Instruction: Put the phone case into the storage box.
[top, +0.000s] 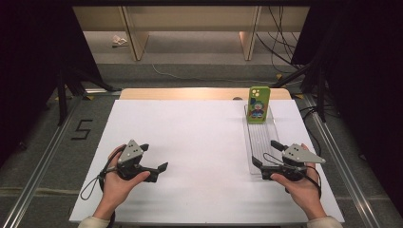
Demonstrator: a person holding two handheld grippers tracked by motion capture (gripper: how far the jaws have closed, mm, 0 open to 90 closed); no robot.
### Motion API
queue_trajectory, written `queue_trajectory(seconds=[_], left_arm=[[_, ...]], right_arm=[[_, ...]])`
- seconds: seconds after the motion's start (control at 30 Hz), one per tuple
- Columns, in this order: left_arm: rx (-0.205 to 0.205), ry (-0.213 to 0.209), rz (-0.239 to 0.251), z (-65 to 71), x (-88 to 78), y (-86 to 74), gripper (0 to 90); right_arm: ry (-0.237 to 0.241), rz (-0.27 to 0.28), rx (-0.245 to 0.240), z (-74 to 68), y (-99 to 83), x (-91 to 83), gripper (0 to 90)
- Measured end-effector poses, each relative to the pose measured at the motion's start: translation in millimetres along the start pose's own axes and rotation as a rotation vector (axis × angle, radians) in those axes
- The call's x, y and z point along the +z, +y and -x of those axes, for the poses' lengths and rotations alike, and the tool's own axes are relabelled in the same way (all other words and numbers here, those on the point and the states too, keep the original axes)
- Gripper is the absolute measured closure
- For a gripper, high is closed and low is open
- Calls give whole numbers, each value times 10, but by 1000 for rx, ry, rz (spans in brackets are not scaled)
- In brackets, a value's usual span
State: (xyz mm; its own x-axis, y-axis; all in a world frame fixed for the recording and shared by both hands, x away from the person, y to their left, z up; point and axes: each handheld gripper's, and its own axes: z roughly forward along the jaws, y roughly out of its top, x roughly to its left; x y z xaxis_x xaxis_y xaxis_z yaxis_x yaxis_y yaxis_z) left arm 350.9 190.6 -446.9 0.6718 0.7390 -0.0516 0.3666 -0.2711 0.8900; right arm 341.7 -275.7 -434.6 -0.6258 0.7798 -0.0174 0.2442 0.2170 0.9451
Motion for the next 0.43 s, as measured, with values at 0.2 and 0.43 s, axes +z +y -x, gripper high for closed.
queue_trajectory(seconds=[0.2, 0.43], left_arm=[[-3, 1, 1, -10, 2, 0, 13], [-5, 6, 4, -23, -6, 5, 11]], right_arm=[[-10, 13, 11, 24, 1, -7, 96], [-20, 21, 20, 50, 2, -24, 96]])
